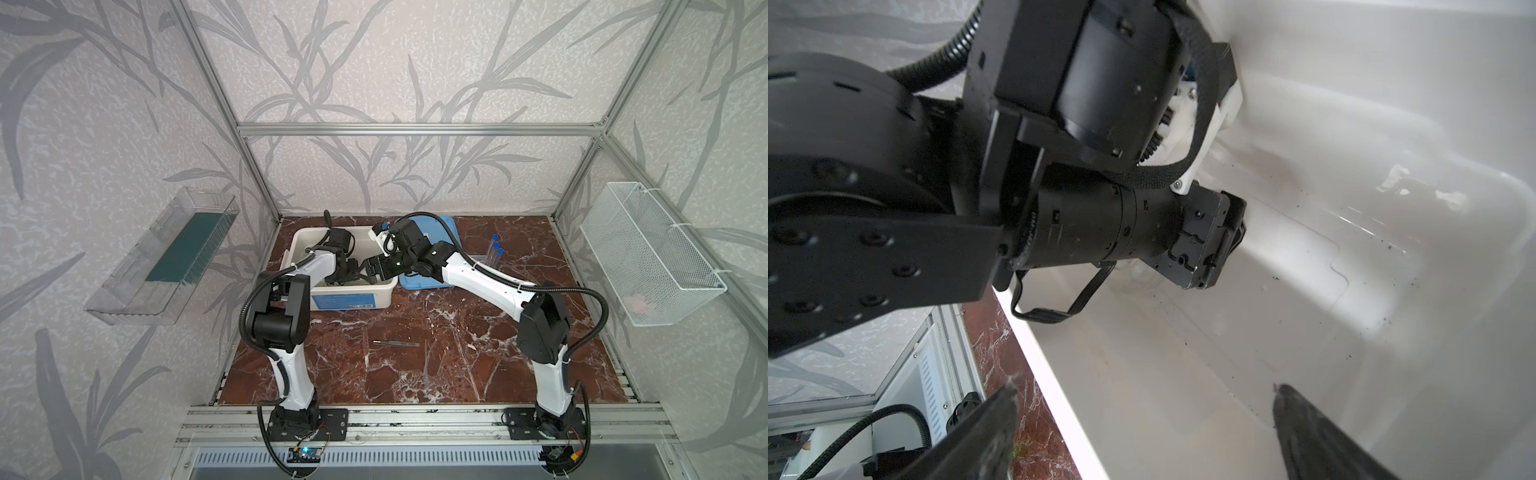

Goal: Organize the chemistry lab equipment
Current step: 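Lower the crucible into the white bin and open the left gripper, then raise the left gripper from the bin and move it toward the tweezers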

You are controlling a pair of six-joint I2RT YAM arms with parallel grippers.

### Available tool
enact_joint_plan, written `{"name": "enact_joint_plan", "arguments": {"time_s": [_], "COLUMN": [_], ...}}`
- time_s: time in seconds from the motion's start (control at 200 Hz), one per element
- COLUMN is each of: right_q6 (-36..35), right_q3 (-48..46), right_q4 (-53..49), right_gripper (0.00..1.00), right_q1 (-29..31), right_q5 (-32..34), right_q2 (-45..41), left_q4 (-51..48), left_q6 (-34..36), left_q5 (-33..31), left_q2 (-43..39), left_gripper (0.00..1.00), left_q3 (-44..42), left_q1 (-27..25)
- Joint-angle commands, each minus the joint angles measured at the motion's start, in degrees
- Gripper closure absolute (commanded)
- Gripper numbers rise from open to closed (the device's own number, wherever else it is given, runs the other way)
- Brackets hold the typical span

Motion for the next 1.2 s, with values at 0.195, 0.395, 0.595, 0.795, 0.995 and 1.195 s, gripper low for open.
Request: {"name": "enact_joint_plan", "arguments": {"time_s": [0.195, 0.395, 0.595, 0.795, 0.995, 1.195], "right_q6": [-1.03, -1.34, -1.99, -2.98, -4.48, -7.23], "right_q3": [1.88, 1.82, -0.12, -6.59, -18.56, -34.81], "right_q4": [-1.49, -2.11, -2.27, -2.67, -4.96, -7.63], "right_gripper": [0.06, 0.06, 0.06, 0.03, 0.01, 0.01], "right_q1": [-0.47, -0.77, -1.1, -2.09, -3.93, -5.45], "right_q5": [0.91, 1.09, 1.84, 2.84, 3.45, 5.46], "right_q2": [-1.46, -3.16, -7.55, -16.25, -30.0, -45.16], "left_q4": [-5.36, -6.74, -9.0, -12.88, -17.3, -26.67], "left_q6": [-0.92, -1.09, -0.24, 6.35, 14.37, 19.53], "left_q5": [-1.16, 0.3, 1.33, 4.21, 6.37, 9.59], "left_q2": [-6.95, -10.24, -16.55, -26.14, -36.05, -40.8], "left_gripper": [0.18, 0.1, 0.1, 0.09, 0.14, 0.21], "left_q3": [1.71, 3.01, 5.29, 7.18, 6.6, 6.54], "left_q1": [0.14, 0.14, 0.04, -1.35, -6.33, -16.56]}}
